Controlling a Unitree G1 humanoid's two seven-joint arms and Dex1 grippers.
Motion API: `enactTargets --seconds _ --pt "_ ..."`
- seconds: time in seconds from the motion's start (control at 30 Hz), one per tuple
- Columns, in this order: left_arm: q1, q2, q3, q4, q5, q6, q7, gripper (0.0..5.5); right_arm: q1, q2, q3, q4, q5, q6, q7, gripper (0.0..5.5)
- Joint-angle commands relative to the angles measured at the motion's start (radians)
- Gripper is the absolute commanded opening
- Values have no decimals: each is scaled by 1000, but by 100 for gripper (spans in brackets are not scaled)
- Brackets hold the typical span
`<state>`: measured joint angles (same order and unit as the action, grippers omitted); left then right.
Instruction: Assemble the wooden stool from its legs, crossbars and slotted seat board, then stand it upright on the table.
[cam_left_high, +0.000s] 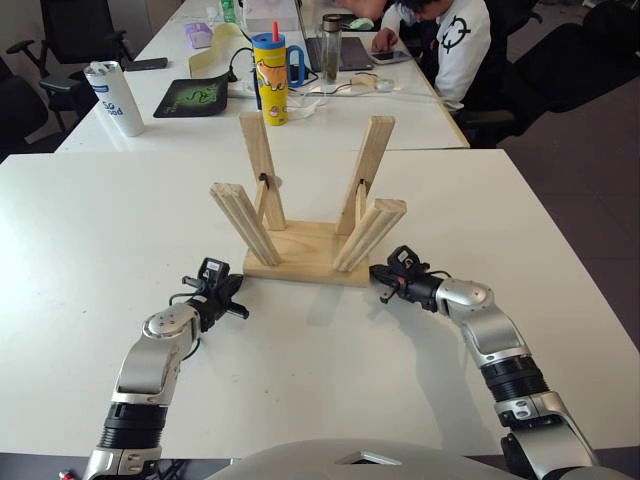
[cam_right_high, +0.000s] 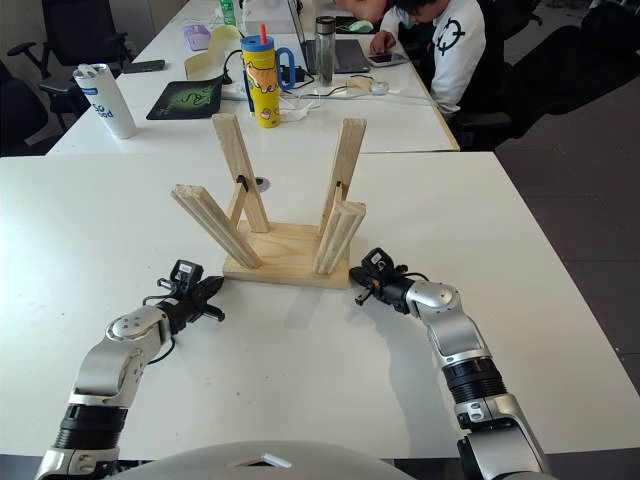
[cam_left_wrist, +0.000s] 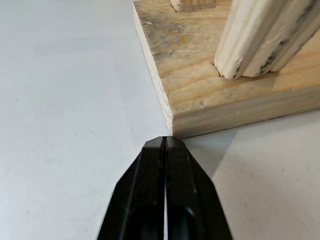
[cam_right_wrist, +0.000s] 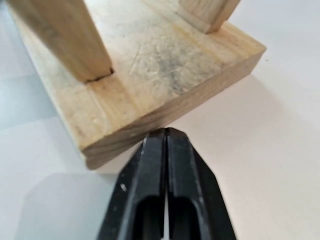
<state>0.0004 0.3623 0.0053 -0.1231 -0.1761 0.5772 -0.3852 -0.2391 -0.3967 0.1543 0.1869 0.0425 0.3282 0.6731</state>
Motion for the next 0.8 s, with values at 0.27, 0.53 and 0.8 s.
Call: enactTargets --seconds 0.27,0.53,0.8 --pt "-107 31 -67 225 142 -229 14 0 16 -13 16 48 -49 33 -57 2" --pt "-94 13 -123 209 130 -284 -85 0 66 -21 36 -50 -32 83 -38 2" --pt "-90 -18 -130 34 92 -222 -104 0 32 -19 41 -193 5 59 9 2"
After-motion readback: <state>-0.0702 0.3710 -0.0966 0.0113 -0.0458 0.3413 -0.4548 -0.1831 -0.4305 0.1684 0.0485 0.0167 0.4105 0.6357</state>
